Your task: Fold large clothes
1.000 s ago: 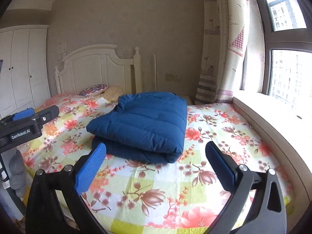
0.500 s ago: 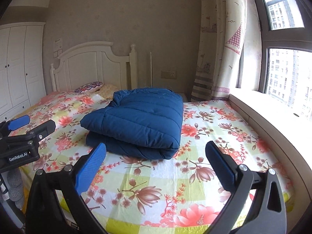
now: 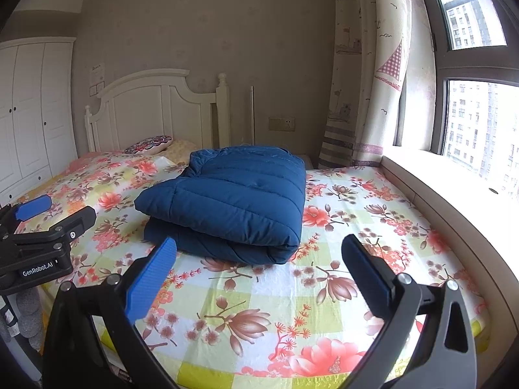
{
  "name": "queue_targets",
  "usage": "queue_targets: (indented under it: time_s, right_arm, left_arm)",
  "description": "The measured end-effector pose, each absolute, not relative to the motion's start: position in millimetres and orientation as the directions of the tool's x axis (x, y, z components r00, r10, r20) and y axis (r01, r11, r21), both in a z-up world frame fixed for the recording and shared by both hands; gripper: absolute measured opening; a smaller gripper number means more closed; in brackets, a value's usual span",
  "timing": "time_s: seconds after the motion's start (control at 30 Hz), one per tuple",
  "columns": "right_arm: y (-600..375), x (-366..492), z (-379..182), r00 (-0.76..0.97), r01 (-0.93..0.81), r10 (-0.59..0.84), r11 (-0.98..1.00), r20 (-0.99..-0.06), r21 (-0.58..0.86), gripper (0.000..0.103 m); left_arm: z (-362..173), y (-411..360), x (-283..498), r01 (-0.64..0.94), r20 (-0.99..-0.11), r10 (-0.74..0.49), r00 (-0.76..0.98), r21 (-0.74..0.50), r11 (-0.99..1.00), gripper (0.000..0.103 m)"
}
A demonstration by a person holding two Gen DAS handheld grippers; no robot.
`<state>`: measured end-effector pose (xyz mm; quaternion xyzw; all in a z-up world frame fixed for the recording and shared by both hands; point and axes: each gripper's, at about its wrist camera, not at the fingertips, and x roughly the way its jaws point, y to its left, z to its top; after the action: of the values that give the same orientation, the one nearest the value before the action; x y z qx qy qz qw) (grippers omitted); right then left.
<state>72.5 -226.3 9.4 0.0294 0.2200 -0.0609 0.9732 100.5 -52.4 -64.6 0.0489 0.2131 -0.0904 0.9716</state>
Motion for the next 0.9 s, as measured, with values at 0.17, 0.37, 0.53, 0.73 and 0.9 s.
queue_targets:
  time_s: [0.17, 0.37, 0.53, 0.73, 0.9]
  right_arm:
    - [-224.2, 73.1, 9.8, 0.895, 0.131, -0.105, 0.991, -0.434, 0.03, 0.101]
    - [-224.6, 72.9, 10.2, 0.896, 0.131, -0.104, 0.991, -0.433, 0.032, 0.101]
    - [-224.9, 72.9, 10.4, 0.896, 0.131, -0.104, 0.991, -0.432, 0.032, 0.101]
    - [-222.4, 71.7, 13.5, 0.9, 0.13, -0.108, 0.991, -0.421, 0.023, 0.101]
    - [-220.0, 71.1, 14.1, 0.902, 0.126, -0.109, 0.992, -0.417, 0.014, 0.101]
  left_arm:
    - [-64.8, -52.2, 100.6, 0.197, -0.422, -0.155, 0.893, 0.058, 0.979, 0.099]
    - [-64.7, -52.6, 100.1, 0.195, -0.422, -0.152, 0.894, 0.06, 0.979, 0.099]
    - [-64.8, -52.4, 100.2, 0.196, -0.423, -0.152, 0.893, 0.062, 0.979, 0.099]
    - [-64.0, -49.5, 99.7, 0.195, -0.418, -0.15, 0.896, 0.067, 0.978, 0.099]
    - [-61.6, -48.1, 98.1, 0.189, -0.408, -0.144, 0.902, 0.072, 0.979, 0.099]
